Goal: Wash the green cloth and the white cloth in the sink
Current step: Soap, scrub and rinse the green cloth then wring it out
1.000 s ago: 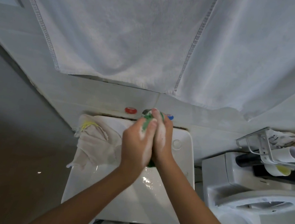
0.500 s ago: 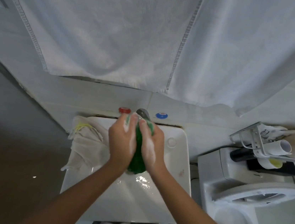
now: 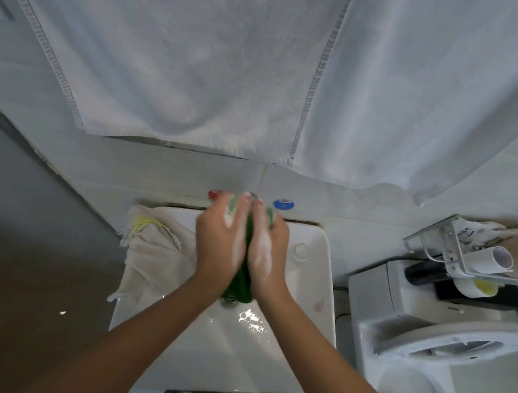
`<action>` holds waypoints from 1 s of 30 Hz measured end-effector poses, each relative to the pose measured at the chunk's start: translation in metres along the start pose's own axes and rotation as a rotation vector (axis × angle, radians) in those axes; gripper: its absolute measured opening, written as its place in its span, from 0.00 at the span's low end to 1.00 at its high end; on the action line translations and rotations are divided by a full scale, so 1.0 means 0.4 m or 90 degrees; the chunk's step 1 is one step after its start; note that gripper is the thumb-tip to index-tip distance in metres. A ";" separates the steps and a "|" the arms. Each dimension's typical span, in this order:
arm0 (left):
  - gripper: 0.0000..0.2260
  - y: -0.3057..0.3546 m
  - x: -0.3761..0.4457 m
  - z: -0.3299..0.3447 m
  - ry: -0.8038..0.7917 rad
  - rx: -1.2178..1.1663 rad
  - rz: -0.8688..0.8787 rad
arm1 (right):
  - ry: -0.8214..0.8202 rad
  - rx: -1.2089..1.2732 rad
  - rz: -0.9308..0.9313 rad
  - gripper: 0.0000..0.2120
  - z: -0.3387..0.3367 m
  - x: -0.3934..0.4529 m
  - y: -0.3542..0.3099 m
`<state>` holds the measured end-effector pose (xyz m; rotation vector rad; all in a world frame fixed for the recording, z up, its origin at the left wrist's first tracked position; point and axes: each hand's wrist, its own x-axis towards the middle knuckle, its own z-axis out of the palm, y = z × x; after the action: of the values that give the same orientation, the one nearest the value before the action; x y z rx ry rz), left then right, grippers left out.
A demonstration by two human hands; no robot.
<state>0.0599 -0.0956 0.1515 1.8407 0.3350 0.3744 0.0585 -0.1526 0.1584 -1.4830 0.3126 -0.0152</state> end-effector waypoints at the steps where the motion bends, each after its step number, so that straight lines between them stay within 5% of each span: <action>1: 0.13 0.000 0.027 -0.008 0.026 -0.005 -0.020 | -0.043 -0.011 -0.014 0.16 -0.001 -0.014 0.002; 4: 0.11 -0.001 0.016 -0.023 0.012 -0.018 -0.011 | -0.120 -0.071 -0.034 0.18 -0.020 0.005 -0.014; 7: 0.08 0.010 -0.045 -0.016 -0.057 -0.029 0.046 | -0.056 -0.037 -0.008 0.17 -0.020 0.049 -0.017; 13: 0.11 0.002 0.011 -0.023 0.010 -0.044 0.010 | -0.127 -0.115 -0.104 0.14 -0.030 -0.002 -0.007; 24: 0.18 0.001 -0.010 -0.029 -0.040 -0.029 0.097 | -0.050 -0.165 -0.171 0.07 -0.027 0.010 -0.020; 30: 0.08 0.005 0.022 -0.042 -0.033 0.018 0.026 | -0.089 -0.096 -0.208 0.07 -0.031 -0.042 0.002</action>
<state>0.0610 -0.0781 0.1587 1.8840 0.2682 0.3516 0.0397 -0.1611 0.1601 -1.6632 -0.0449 -0.1517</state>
